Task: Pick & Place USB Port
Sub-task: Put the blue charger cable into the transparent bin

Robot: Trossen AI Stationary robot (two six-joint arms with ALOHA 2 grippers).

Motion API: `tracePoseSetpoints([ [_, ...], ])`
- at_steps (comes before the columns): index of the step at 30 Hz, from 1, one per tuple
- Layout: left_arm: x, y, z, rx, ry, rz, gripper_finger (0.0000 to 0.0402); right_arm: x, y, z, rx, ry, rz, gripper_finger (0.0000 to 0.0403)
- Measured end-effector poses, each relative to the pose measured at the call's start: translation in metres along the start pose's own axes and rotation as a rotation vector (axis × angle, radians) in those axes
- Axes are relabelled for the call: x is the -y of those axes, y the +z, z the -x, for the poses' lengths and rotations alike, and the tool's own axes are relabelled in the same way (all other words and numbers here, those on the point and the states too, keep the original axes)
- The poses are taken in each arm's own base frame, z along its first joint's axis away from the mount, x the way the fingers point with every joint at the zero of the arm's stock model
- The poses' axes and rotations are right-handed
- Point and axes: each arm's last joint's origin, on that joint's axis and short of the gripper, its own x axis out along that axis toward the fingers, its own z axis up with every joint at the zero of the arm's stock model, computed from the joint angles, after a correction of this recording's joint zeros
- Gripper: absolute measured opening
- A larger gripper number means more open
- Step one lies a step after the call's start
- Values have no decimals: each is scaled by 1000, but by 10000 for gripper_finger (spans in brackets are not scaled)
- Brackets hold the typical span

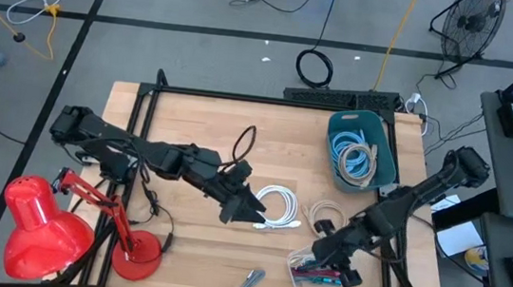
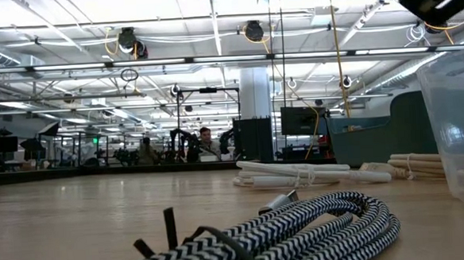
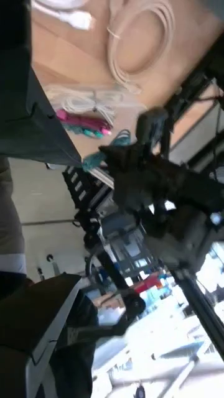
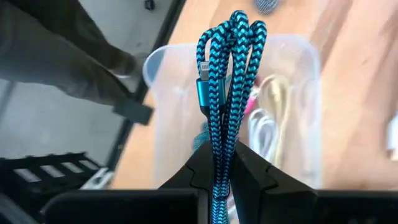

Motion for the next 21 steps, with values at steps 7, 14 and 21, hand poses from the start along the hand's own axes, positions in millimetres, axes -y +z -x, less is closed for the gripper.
tracePoseSetpoints([
  [7,-4,-4,-2,-29,37,14,303,3,7,-8,-15,-26,28,24],
  [14,-8,-7,-2,-52,71,25,303,-2,7,-30,-83,70,-6,23],
  [21,-8,-7,-2,-55,76,27,303,-7,11,-37,-62,111,-32,23],
])
